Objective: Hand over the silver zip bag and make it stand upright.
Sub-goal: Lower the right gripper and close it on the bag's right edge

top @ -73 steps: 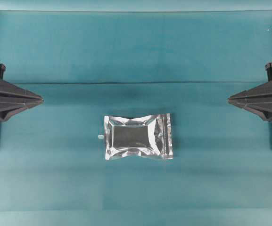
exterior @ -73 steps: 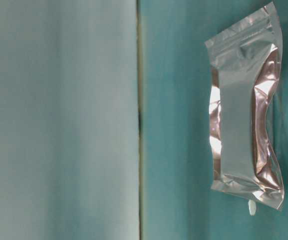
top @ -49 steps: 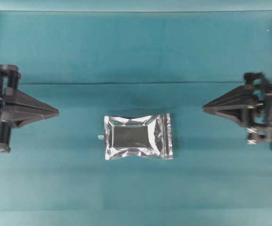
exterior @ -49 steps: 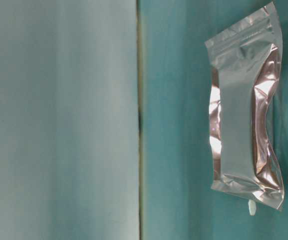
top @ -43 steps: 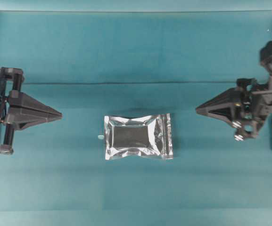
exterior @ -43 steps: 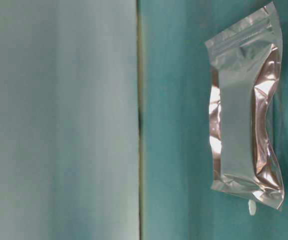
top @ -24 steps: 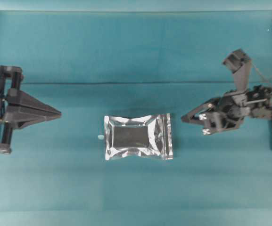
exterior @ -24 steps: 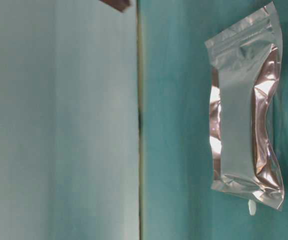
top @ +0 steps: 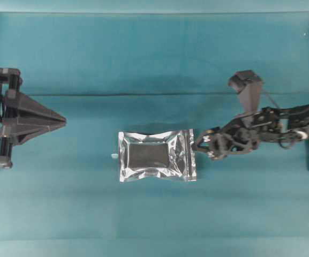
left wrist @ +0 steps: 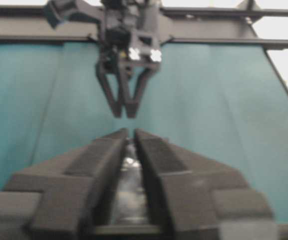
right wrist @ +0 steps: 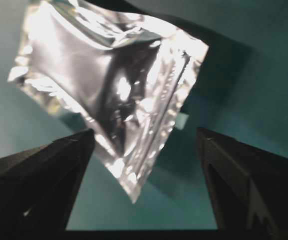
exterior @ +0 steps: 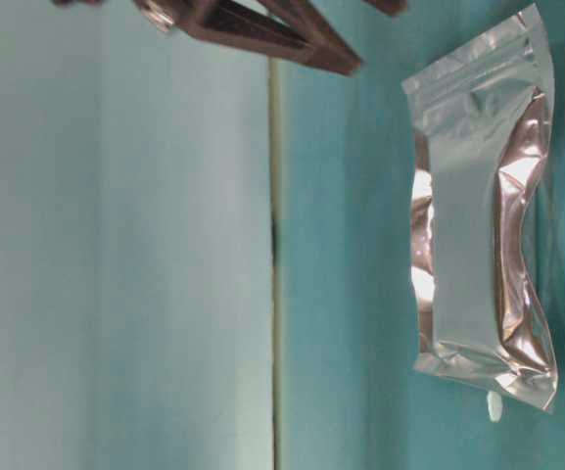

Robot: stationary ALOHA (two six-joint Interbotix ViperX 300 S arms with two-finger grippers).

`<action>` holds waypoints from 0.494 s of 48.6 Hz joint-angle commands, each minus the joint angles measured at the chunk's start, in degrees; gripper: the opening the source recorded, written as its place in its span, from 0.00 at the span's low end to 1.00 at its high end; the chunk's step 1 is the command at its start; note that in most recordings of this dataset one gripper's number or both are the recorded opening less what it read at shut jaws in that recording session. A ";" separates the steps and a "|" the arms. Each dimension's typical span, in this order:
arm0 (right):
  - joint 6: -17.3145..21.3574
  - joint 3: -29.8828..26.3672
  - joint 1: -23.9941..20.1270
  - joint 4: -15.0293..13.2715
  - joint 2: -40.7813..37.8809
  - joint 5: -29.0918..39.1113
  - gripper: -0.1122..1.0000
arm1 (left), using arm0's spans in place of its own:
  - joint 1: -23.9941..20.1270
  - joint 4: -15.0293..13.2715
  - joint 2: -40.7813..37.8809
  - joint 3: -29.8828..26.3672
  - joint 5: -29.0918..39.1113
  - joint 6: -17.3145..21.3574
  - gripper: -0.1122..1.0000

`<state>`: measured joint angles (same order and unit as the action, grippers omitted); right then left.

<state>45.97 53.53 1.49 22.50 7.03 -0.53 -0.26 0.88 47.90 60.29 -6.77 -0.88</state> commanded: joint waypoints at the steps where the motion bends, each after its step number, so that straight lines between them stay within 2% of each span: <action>1: 1.32 -2.11 -0.35 0.09 -2.46 -1.76 0.97 | -1.05 0.18 -0.35 -1.41 0.35 -0.09 0.47; 4: 2.02 -2.64 -0.44 0.09 -4.13 -3.08 0.97 | -1.41 0.18 -0.35 -1.41 0.79 -0.09 0.49; 11: 4.22 -3.60 -0.88 0.09 -8.00 -5.45 0.97 | -1.49 0.18 0.00 -1.32 0.97 -0.09 0.49; 24: 4.66 -4.66 -1.58 0.09 -11.69 -9.23 0.97 | -2.37 0.18 0.09 -1.14 2.64 -0.09 0.49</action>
<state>50.10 50.36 0.18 22.41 -4.57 -8.96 -2.46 0.88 47.90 60.29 -4.04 -0.97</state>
